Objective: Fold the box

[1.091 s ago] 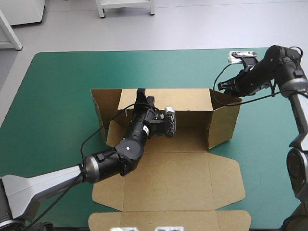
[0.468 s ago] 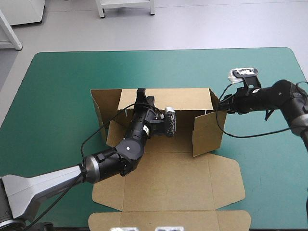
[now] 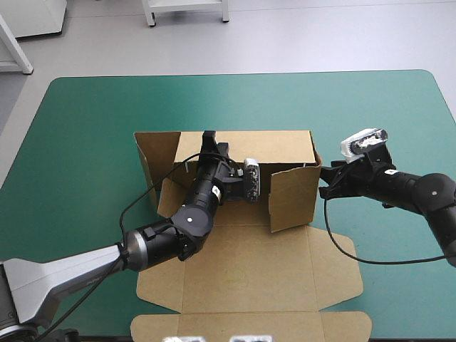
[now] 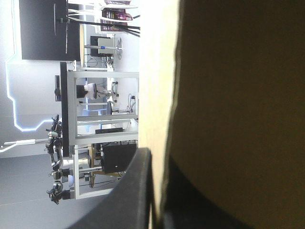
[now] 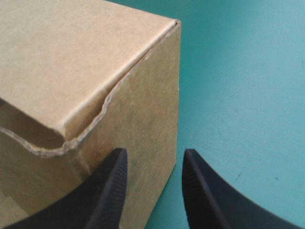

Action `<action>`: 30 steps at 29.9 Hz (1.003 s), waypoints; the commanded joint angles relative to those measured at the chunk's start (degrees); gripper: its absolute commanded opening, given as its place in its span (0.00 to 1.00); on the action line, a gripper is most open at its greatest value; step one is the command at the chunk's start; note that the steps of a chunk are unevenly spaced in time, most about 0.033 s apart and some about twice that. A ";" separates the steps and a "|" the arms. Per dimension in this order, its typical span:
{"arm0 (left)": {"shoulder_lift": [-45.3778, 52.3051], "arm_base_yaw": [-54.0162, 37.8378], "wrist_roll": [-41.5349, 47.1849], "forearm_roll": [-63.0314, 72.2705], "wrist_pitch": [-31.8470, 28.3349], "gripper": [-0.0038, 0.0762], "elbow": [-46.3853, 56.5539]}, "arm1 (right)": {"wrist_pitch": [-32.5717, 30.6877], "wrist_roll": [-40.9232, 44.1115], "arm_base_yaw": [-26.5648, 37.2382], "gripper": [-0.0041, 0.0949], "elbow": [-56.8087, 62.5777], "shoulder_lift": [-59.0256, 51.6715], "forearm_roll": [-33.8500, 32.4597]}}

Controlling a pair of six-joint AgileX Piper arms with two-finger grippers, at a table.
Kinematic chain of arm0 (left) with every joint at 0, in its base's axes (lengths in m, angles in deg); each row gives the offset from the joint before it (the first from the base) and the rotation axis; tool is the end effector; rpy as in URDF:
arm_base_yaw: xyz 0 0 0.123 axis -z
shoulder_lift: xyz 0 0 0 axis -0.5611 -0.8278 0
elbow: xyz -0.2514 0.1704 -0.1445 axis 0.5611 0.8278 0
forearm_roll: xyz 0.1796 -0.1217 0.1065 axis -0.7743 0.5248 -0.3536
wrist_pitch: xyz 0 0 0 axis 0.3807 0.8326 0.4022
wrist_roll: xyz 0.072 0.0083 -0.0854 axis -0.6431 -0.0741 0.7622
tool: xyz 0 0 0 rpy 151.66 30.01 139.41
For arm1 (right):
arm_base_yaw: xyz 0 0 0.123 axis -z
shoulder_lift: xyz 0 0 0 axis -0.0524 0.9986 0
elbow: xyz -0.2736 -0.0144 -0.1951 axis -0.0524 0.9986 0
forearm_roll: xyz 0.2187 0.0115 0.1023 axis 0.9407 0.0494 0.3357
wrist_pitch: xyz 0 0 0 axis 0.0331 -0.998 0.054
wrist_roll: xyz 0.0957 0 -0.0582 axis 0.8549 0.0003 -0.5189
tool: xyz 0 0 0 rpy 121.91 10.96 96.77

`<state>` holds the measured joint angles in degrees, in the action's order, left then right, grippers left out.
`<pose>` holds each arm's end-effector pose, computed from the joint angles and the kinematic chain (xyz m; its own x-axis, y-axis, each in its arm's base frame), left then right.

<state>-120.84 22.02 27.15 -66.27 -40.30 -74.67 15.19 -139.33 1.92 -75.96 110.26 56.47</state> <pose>0.2468 -0.2420 0.3394 0.2090 0.9683 -0.1367 0.3412 0.0589 0.9382 0.2273 0.0567 0.3476 -0.5290 -0.1824 -0.8288 -0.4979 0.8576 0.1290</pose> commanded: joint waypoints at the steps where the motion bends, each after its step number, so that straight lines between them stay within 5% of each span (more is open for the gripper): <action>1: 1.76 -0.20 1.24 -0.17 2.28 0.04 -1.27 | 1.45 -3.17 0.42 0.40 0.30 -2.24 4.34; 18: 1.76 -0.20 1.24 -2.41 2.22 0.04 -1.27 | -2.33 -9.36 0.42 0.41 2.80 -5.26 6.20; 30: 1.76 -0.20 1.24 -2.41 2.48 0.04 -1.27 | -0.96 -16.92 0.42 0.65 2.80 -3.60 10.34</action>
<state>-120.90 22.02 27.21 -67.50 -40.17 -74.67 13.07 -153.89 1.98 -71.80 106.60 62.10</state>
